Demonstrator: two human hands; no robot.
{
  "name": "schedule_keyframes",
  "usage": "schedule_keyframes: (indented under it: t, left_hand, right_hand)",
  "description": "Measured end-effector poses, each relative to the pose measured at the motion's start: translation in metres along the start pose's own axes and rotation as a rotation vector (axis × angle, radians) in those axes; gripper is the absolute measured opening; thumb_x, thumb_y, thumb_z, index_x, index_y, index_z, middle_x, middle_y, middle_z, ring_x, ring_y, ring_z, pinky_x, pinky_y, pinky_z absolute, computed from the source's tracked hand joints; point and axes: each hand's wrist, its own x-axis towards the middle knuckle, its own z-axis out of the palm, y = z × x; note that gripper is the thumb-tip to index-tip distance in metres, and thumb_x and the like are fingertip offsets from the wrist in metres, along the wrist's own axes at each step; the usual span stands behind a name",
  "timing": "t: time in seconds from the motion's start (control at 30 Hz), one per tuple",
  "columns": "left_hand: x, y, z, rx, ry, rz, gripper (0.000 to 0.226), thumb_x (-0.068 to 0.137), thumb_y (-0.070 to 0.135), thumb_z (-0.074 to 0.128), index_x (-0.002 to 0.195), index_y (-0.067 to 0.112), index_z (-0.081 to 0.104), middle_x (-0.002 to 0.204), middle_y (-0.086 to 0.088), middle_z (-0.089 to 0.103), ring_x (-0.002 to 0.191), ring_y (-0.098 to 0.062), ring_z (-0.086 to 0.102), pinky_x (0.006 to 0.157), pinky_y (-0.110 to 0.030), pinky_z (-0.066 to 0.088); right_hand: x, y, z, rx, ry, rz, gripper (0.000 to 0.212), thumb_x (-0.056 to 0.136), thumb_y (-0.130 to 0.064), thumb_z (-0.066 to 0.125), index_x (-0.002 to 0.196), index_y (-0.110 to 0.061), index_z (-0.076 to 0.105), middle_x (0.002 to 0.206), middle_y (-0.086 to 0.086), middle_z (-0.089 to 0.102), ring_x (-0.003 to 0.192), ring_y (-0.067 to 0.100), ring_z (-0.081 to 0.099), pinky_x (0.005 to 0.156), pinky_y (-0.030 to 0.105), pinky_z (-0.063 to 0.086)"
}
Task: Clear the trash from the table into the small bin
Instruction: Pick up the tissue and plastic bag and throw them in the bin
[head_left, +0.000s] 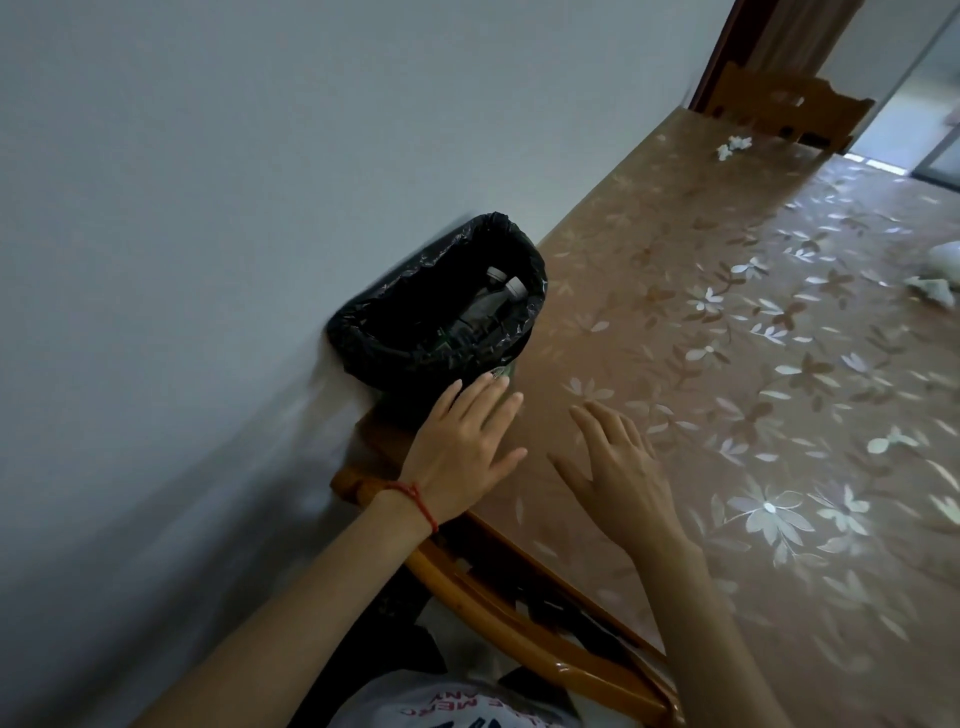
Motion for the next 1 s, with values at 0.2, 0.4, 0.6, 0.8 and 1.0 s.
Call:
schedule_keyframes:
  t: [0.2,0.4,0.6,0.8,1.0]
  left_hand:
    - [0.01,0.017,0.013,-0.065,-0.041,0.072,0.057,0.086,0.048,0.035,0.124,0.01,0.054,0.127,-0.011,0.058,0.12,-0.025,0.054,0.1,-0.043,0.044]
    - [0.033,0.028,0.027,-0.118,-0.078,0.25,0.057,0.085,0.048,0.035,0.122,0.01,0.056,0.123,-0.011,0.061,0.116,-0.027,0.057,0.096,-0.044,0.044]
    - [0.052,0.048,0.036,-0.195,-0.11,0.482,0.056,0.083,0.045,0.036,0.117,0.006,0.06,0.117,-0.015,0.064,0.109,-0.03,0.061,0.088,-0.048,0.05]
    - [0.054,0.093,0.047,-0.256,-0.196,0.732,0.06,0.088,0.049,0.03,0.12,0.007,0.056,0.119,-0.014,0.063,0.111,-0.03,0.06,0.09,-0.048,0.049]
    - [0.033,0.162,0.046,-0.322,-0.25,0.98,0.057,0.086,0.045,0.034,0.123,0.006,0.053,0.123,-0.015,0.06,0.116,-0.031,0.056,0.095,-0.046,0.046]
  right_hand:
    - [-0.025,0.018,-0.006,-0.007,0.017,0.168,0.054,0.084,-0.041,0.058,0.127,-0.009,0.049,0.131,0.013,0.053,0.121,0.029,0.05,0.096,0.042,0.044]
    - [-0.056,0.019,-0.014,-0.011,0.011,0.428,0.058,0.09,-0.044,0.048,0.137,-0.012,0.038,0.144,0.01,0.04,0.132,0.025,0.037,0.104,0.039,0.035]
    - [-0.099,0.009,-0.02,-0.002,0.089,0.688,0.058,0.091,-0.042,0.047,0.138,-0.011,0.037,0.144,0.012,0.038,0.132,0.026,0.037,0.102,0.039,0.037]
    - [-0.163,-0.004,-0.014,-0.065,0.226,0.955,0.053,0.086,-0.037,0.058,0.127,-0.005,0.049,0.128,0.017,0.054,0.119,0.032,0.052,0.094,0.043,0.045]
    - [-0.245,-0.025,-0.012,-0.095,0.327,1.249,0.054,0.085,-0.038,0.058,0.126,-0.003,0.05,0.127,0.018,0.056,0.118,0.033,0.052,0.095,0.043,0.044]
